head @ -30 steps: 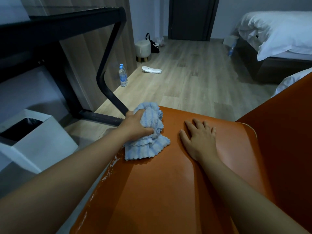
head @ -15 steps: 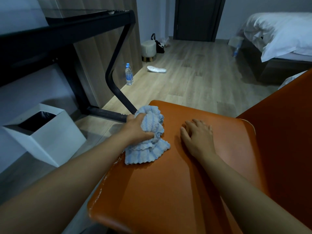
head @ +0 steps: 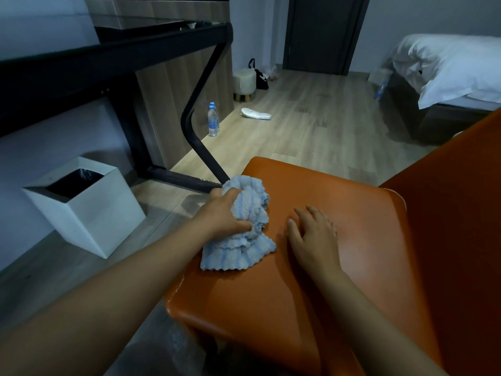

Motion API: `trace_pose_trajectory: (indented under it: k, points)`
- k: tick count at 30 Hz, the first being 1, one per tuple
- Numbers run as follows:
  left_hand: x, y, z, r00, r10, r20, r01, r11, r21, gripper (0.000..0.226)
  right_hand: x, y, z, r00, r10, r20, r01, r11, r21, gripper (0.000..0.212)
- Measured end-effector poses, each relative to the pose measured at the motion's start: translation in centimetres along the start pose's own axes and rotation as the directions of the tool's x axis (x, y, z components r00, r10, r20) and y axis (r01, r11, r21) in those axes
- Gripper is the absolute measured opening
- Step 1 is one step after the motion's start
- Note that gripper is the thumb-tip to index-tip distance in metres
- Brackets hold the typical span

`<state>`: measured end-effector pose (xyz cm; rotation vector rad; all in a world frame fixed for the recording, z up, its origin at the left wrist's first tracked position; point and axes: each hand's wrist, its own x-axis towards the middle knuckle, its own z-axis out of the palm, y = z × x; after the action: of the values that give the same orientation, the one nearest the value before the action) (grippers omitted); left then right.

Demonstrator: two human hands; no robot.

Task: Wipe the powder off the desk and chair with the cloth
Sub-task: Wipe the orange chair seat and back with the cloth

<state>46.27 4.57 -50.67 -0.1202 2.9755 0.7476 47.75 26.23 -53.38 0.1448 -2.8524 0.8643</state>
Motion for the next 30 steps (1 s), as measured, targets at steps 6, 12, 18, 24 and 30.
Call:
trace_pose_trajectory:
  k: [6, 12, 18, 24, 30]
  points:
    - [-2.8, -0.9, -0.1, 1.0, 0.009, 0.025, -0.009, 1.0, 0.009, 0.093, -1.9, -0.3, 0.4, 0.998, 0.0, 0.071, 0.009, 0.992, -0.124, 0.046]
    - [-5.7, -2.1, -0.4, 0.999, 0.001, 0.05, 0.001, 0.999, -0.047, 0.095, -3.6, -1.9, 1.1, 0.995, -0.035, 0.089, 0.045, 0.992, -0.12, 0.045]
    - [-8.5, -3.0, -0.3, 1.0, -0.004, 0.019, 0.005, 0.998, -0.06, 0.096, -4.8, -2.7, 1.3, 0.994, -0.056, 0.094, 0.068, 0.99, -0.124, 0.044]
    - [-11.6, -4.3, -0.3, 1.0, -0.003, -0.007, 0.002, 0.99, -0.139, 0.091, -5.5, -2.8, 1.3, 0.994, -0.078, 0.082, 0.089, 0.986, -0.138, 0.042]
    - [-13.9, -5.7, -0.2, 0.999, 0.01, -0.033, -0.015, 0.985, -0.175, 0.089, -6.4, -2.9, 1.0, 0.99, -0.094, 0.104, 0.108, 0.985, -0.131, 0.045]
